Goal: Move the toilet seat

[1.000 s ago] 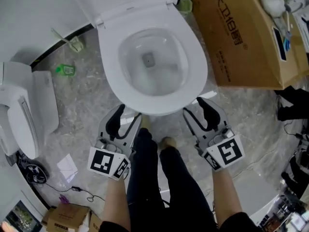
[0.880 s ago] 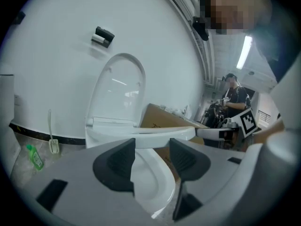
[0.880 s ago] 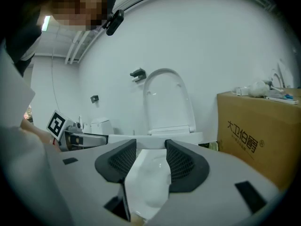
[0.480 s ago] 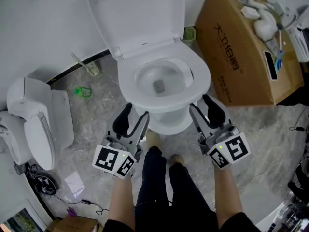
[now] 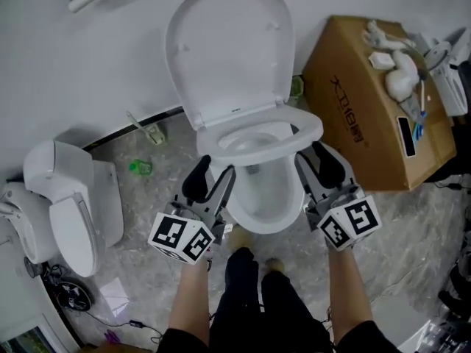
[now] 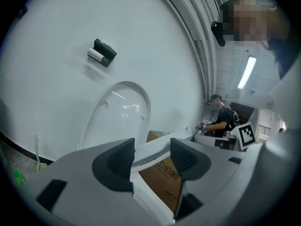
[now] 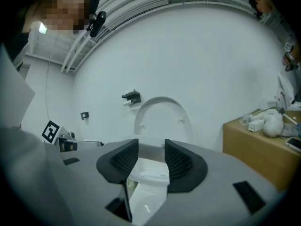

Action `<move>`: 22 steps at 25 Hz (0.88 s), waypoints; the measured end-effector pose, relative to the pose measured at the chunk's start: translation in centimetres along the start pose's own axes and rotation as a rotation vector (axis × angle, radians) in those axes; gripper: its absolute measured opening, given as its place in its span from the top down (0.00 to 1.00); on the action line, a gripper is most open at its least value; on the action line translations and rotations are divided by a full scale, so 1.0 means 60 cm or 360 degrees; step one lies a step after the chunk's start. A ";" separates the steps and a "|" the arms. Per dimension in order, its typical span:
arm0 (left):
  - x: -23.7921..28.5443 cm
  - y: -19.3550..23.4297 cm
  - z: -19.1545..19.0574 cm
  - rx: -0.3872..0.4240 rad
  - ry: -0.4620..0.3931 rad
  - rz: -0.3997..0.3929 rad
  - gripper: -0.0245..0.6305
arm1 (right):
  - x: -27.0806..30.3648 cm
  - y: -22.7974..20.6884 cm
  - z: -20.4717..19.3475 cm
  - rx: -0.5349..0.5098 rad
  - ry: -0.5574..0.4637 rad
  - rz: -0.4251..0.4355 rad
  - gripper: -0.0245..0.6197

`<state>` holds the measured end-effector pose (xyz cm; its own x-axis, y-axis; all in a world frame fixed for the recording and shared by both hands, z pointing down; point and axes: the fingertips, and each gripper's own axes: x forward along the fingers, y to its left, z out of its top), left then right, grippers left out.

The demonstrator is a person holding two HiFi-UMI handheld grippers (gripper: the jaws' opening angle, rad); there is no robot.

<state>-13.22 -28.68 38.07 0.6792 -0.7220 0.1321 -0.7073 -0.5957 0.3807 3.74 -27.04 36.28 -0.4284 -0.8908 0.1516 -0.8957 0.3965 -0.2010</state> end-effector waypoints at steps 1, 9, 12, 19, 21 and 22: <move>0.009 0.007 0.013 -0.0002 -0.0009 -0.0002 0.60 | 0.014 -0.004 0.011 -0.0025 -0.0001 -0.0009 0.68; 0.069 0.054 0.101 0.0040 -0.0024 0.0046 0.63 | 0.111 -0.029 0.081 -0.0170 -0.0053 -0.0072 0.79; 0.089 0.072 0.127 0.0070 -0.0062 0.0114 0.64 | 0.142 -0.038 0.100 -0.0183 -0.0101 -0.0039 0.81; 0.138 0.107 0.174 0.0090 -0.0125 0.0355 0.68 | 0.213 -0.069 0.133 -0.0360 -0.0073 0.0131 0.86; 0.151 0.118 0.183 0.0089 -0.0149 0.0411 0.72 | 0.236 -0.074 0.136 -0.0433 -0.0037 0.0161 0.87; 0.157 0.126 0.188 0.0087 -0.0161 0.0437 0.73 | 0.248 -0.076 0.141 -0.0469 -0.0031 0.0165 0.87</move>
<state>-14.37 -43.95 31.85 0.4399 -0.8885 0.1306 -0.8733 -0.3894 0.2928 2.48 -43.97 31.29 -0.5194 -0.8453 0.1255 -0.8446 0.5301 0.0750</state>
